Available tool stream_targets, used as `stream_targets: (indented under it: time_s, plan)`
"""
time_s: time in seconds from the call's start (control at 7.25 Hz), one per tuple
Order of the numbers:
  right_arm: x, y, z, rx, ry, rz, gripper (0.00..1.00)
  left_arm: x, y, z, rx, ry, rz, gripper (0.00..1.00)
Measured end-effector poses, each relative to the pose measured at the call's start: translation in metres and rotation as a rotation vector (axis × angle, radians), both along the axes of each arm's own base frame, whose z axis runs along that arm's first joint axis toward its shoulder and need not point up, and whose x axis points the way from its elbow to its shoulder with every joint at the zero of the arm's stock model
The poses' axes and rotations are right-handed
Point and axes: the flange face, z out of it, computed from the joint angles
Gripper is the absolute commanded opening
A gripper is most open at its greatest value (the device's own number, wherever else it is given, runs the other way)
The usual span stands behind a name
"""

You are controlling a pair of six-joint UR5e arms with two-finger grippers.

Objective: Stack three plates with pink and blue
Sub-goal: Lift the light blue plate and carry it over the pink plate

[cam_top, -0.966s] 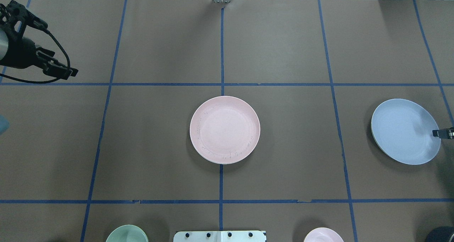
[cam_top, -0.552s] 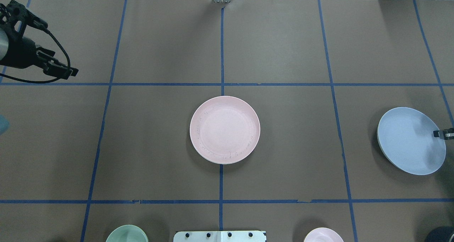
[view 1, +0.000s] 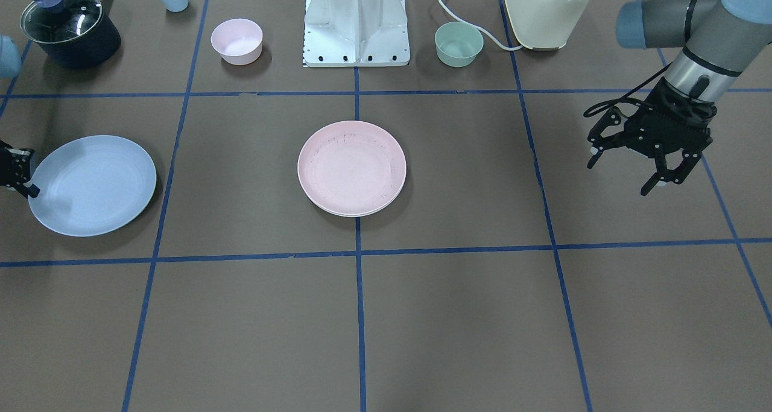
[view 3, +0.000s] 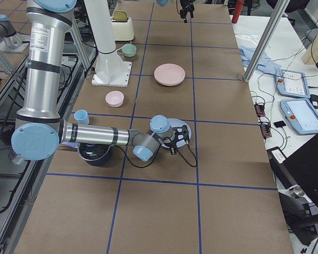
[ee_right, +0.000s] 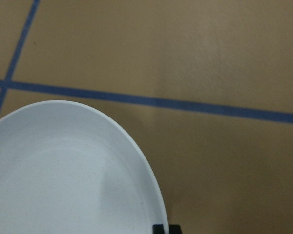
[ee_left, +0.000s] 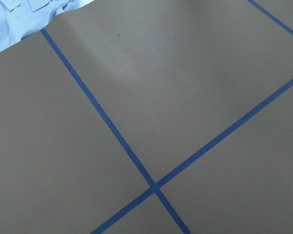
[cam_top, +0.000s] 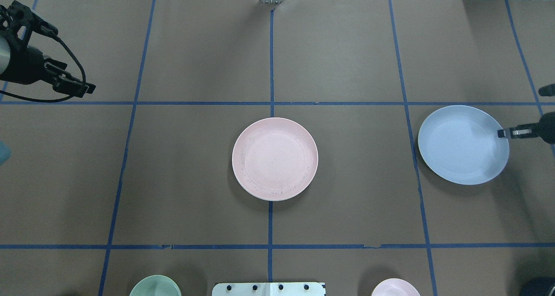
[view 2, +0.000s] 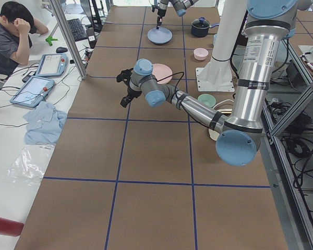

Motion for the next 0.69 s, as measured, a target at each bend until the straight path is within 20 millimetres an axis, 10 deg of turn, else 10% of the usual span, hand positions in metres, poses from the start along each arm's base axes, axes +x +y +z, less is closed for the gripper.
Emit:
stream_targets:
  time_s: [0.69]
  plan:
    - [-0.106, -0.079, -0.187, -0.043, -0.307, 0.098, 0.00, -0.001, 0.001, 0.004, -0.024, 0.004, -0.013, 1.00]
